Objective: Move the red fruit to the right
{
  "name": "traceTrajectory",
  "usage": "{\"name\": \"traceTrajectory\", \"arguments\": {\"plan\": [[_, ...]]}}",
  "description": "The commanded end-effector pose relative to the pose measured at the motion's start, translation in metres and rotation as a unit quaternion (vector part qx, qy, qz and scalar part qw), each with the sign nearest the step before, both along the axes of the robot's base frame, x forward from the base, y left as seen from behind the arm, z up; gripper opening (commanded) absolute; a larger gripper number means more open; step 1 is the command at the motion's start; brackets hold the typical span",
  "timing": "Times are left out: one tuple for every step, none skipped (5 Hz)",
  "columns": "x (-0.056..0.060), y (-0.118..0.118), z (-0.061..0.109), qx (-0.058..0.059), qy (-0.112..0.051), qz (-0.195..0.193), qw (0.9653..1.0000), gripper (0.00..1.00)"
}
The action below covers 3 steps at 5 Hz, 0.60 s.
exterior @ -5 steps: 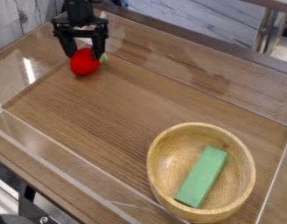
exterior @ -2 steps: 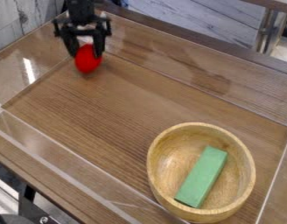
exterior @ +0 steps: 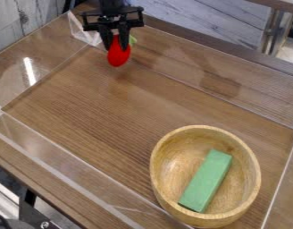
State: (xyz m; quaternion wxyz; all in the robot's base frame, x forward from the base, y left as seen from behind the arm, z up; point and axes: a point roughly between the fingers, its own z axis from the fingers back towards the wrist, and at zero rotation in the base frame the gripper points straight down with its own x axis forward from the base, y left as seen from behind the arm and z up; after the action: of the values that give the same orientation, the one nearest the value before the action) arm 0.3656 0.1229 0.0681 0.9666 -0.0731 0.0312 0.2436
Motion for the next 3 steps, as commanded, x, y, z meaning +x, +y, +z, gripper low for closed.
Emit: {"name": "traceTrajectory", "arguments": {"plan": [[0.010, -0.020, 0.044, 0.009, -0.056, 0.022, 0.9982, 0.00], [0.007, -0.038, 0.046, -0.003, -0.056, 0.040, 0.9976, 0.00], [0.006, -0.053, 0.043, -0.011, -0.057, 0.071, 0.9958, 0.00]]}}
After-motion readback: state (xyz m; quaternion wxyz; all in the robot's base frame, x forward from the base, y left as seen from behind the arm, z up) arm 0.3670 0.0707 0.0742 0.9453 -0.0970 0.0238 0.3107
